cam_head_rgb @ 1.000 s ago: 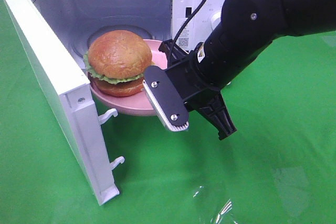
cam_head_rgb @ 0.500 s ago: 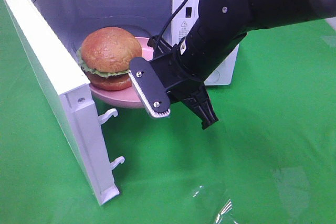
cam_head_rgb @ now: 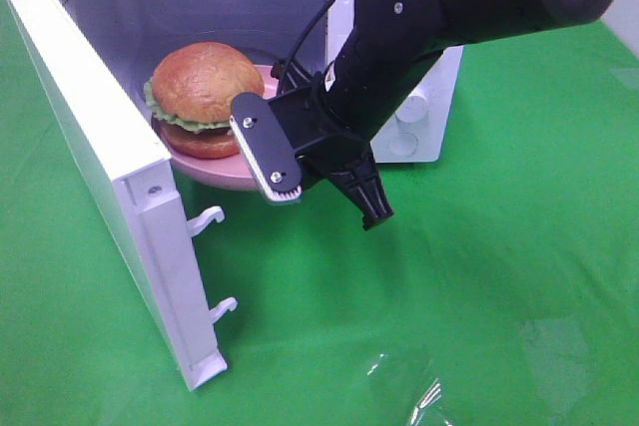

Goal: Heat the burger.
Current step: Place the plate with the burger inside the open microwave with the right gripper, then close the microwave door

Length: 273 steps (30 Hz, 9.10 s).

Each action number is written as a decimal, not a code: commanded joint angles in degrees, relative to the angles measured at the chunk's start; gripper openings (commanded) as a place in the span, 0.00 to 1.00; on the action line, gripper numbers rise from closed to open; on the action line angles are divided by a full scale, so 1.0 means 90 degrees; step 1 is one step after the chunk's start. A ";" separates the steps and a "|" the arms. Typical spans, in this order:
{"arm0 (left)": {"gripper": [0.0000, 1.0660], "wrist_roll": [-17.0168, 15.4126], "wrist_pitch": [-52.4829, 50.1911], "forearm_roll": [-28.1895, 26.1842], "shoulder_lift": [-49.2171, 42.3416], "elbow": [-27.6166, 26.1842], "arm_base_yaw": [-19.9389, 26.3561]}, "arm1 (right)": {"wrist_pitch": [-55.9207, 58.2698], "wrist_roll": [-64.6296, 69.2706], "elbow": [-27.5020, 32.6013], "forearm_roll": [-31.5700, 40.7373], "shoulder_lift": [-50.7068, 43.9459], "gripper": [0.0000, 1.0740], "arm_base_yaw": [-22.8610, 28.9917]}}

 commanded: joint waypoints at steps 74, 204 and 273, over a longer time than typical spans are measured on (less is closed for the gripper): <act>0.80 -0.0006 -0.0057 -0.0051 -0.0089 0.0019 0.0013 | -0.0236 0.2470 -0.3393 -0.1171 0.2273 0.00 -0.0006; 0.80 -0.0006 -0.0057 -0.0051 -0.0089 0.0019 0.0013 | -0.0980 0.3158 -0.0942 -0.1343 0.0280 0.65 -0.0204; 0.80 -0.0006 -0.0057 -0.0051 -0.0089 0.0019 0.0013 | 0.1350 1.1434 0.4291 -0.1751 -0.5640 0.64 -0.0236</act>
